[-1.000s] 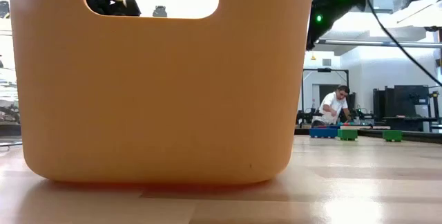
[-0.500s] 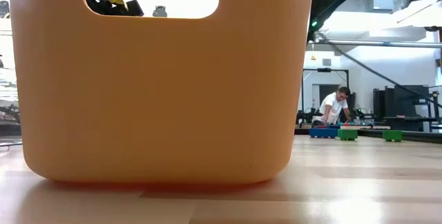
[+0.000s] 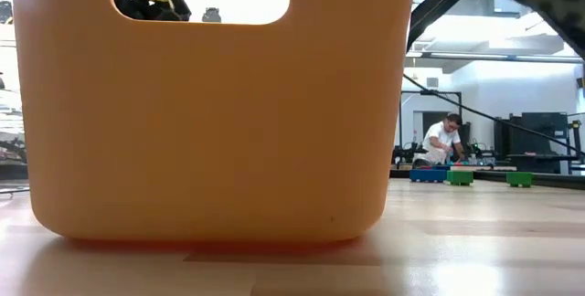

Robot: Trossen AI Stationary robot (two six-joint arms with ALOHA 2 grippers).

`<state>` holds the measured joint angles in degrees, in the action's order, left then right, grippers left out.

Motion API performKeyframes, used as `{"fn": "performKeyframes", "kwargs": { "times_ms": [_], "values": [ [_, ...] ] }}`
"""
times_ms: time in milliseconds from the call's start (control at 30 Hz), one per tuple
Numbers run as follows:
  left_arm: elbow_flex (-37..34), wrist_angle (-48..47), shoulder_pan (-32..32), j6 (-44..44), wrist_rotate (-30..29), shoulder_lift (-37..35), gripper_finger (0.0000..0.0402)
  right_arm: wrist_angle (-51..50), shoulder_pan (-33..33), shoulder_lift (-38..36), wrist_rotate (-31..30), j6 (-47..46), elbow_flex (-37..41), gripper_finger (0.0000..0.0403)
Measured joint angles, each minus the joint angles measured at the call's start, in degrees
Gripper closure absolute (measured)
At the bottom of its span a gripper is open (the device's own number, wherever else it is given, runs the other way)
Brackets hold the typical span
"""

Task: Sort blocks
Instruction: Put the circular yellow game piece into the top left transparent bin

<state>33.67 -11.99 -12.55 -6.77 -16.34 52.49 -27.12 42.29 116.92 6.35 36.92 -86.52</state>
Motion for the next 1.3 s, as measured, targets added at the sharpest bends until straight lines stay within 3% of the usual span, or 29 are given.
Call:
{"fn": "performKeyframes", "kwargs": {
  "times_ms": [233, 700, 1300],
  "values": [
    [0.00, -0.09, 0.39, -1.33, -0.28, 0.00, 0.0182, -0.19, -0.14, 3.59, -0.04, 3.19, -1.27, 0.0138],
    [0.00, 0.27, 0.37, -4.20, -0.45, 0.00, 0.0182, 1.89, 1.89, 3.37, 4.71, 4.68, -1.29, 0.0138],
    [0.00, 2.29, 2.95, -4.13, -0.48, 0.00, 0.0182, 3.69, -0.31, 5.28, 5.09, 3.61, -1.23, 0.0138]
  ]
}}
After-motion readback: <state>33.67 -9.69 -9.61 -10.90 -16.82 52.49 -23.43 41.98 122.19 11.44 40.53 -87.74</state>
